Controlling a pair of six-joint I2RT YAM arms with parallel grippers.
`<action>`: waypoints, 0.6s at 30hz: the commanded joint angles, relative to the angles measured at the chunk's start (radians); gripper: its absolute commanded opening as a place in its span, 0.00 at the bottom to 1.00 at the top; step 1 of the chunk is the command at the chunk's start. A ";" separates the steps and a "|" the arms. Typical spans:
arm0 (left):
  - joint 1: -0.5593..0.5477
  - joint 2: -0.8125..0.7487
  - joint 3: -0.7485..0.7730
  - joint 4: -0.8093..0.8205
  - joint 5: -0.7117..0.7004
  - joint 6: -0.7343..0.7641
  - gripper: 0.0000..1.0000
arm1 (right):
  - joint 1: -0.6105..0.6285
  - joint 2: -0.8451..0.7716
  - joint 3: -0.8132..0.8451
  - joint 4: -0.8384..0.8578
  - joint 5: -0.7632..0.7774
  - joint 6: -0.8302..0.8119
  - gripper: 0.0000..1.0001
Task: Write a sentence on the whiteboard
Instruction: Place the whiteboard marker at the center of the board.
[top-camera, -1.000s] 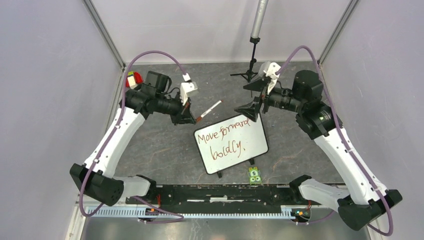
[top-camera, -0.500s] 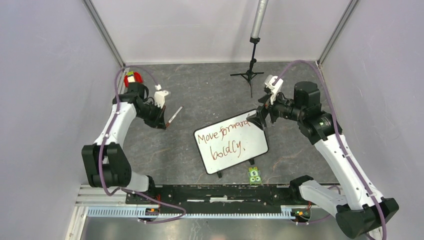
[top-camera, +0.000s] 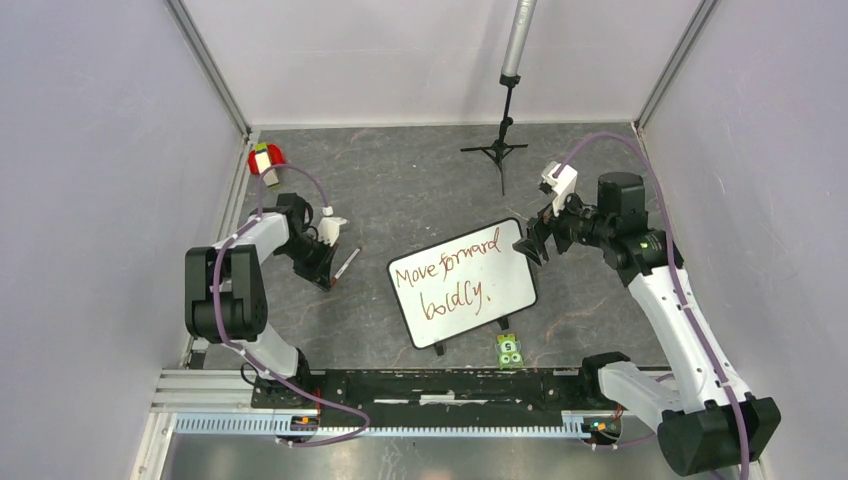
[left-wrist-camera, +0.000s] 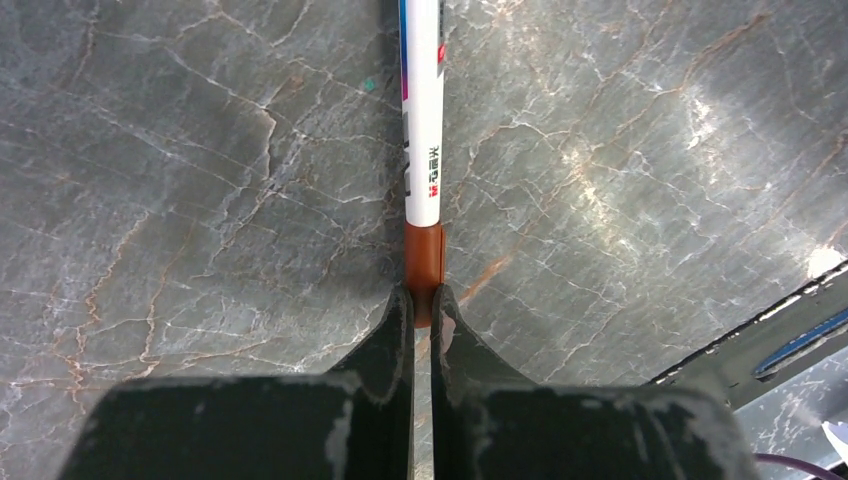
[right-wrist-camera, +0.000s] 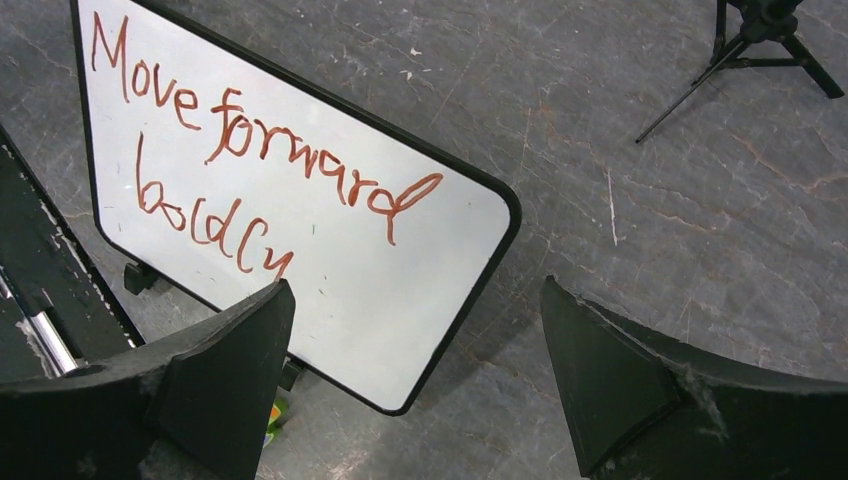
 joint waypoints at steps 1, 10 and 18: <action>0.001 0.011 -0.010 0.051 -0.027 0.031 0.11 | -0.022 0.001 -0.010 -0.003 -0.027 -0.038 0.98; 0.001 -0.030 -0.024 0.024 -0.028 0.042 0.39 | -0.059 0.002 -0.025 -0.040 -0.045 -0.080 0.98; 0.001 -0.152 0.116 -0.091 0.002 0.015 0.95 | -0.157 0.038 0.029 -0.114 -0.062 -0.185 0.98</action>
